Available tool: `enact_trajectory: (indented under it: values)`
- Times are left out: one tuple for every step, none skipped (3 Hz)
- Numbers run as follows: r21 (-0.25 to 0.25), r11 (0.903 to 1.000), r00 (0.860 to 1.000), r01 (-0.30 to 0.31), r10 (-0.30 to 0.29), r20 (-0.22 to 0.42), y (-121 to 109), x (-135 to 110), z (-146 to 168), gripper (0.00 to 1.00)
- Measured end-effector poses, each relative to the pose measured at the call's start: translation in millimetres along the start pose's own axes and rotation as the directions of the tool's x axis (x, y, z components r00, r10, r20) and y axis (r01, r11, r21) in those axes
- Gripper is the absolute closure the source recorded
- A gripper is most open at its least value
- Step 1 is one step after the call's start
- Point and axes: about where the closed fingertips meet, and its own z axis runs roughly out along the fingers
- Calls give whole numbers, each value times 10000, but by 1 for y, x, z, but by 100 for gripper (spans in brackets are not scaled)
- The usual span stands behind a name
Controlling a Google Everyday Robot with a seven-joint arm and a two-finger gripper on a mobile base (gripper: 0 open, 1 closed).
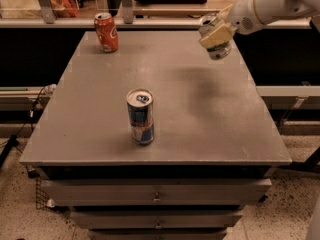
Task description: Knock 7up can over
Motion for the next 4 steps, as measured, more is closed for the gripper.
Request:
enact_trajectory:
  values:
    - [-1095,9792,9754,1707,-1837,-1220,37,10,-13,100]
    - [-2354,9311,9361,2787,-3181,-1501,63,11,-4,82]
    - [-3582,8609,8954,3614,-4276,-1243,89,8,8,57]
    - [-4424,7872,8577,4297,-5089,-725,108,1,19,26]
